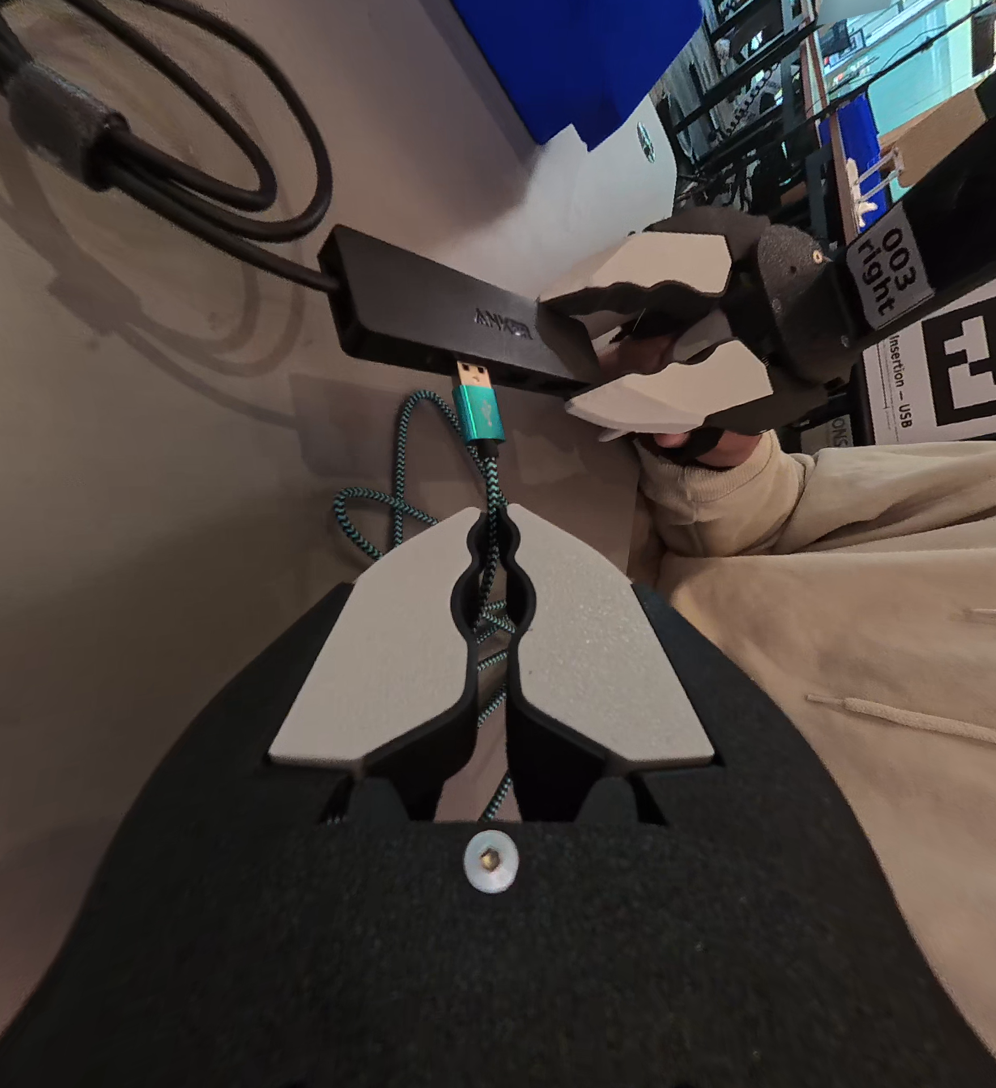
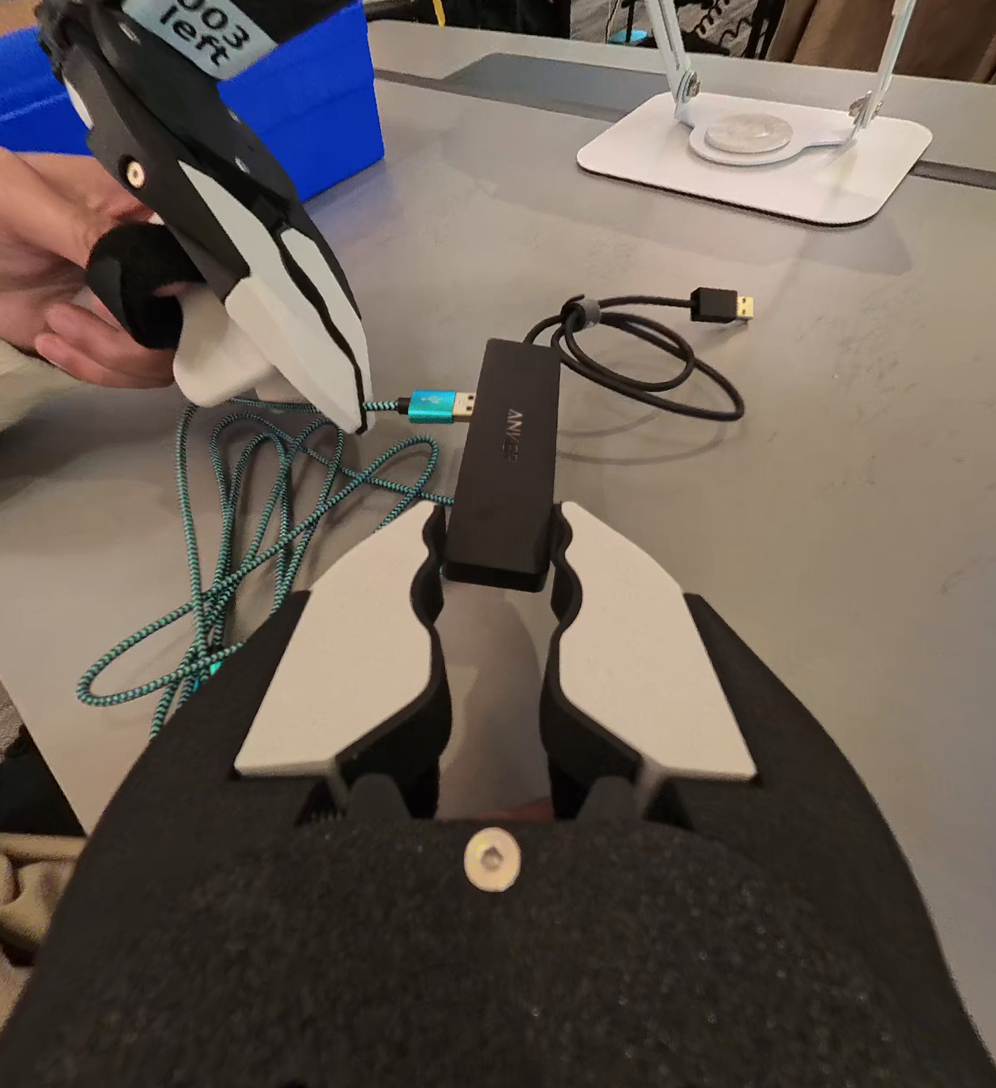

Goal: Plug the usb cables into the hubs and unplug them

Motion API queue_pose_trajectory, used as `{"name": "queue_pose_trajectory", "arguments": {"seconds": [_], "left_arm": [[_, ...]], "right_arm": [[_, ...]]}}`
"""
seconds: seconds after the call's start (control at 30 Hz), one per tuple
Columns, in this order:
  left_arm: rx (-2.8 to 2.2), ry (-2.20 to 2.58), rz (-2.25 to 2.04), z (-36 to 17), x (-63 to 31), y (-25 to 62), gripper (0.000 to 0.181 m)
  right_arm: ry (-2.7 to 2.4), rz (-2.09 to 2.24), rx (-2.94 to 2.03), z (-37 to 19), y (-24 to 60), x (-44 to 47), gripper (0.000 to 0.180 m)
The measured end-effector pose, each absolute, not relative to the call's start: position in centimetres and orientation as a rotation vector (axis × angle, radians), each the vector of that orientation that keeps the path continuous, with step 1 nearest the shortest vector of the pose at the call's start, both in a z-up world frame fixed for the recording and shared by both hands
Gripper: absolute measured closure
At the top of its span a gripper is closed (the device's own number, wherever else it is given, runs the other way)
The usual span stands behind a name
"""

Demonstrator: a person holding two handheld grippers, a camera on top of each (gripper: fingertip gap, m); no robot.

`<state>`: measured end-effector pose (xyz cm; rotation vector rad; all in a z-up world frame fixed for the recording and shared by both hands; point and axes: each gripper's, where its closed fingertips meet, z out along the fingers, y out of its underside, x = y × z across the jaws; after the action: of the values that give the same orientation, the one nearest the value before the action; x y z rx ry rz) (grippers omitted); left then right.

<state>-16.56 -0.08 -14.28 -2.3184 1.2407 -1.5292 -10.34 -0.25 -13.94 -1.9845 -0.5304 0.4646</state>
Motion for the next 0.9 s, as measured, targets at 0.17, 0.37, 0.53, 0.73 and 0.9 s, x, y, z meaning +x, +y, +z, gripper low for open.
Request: {"name": "queue_pose_trajectory", "arguments": {"seconds": [0.17, 0.37, 0.53, 0.73, 0.9], "left_arm": [[-2.278, 1.307, -1.415, -14.3, -16.5, -0.1, 0.179], [-2.111, 1.437, -1.061, -13.6, -16.6, 0.3, 0.163], [-1.960, 1.504, -0.618, -14.1, -16.8, 1.4, 0.150], [-1.826, 1.451, -0.472, -14.1, -15.8, 2.2, 0.155], [-1.746, 1.454, -0.449, -14.1, -15.5, 1.7, 0.164]], "right_arm": [[-0.531, 0.479, -1.989, -14.0, -0.2, -10.2, 0.146], [-0.480, 0.504, -2.038, -14.5, 0.0, -10.2, 0.146], [-0.433, 0.550, -2.044, -14.4, 0.2, -10.1, 0.146], [-0.403, 0.596, -2.044, -14.2, -0.1, -10.3, 0.146], [-0.347, 0.672, -2.032, -13.6, -0.3, -9.9, 0.146]]}}
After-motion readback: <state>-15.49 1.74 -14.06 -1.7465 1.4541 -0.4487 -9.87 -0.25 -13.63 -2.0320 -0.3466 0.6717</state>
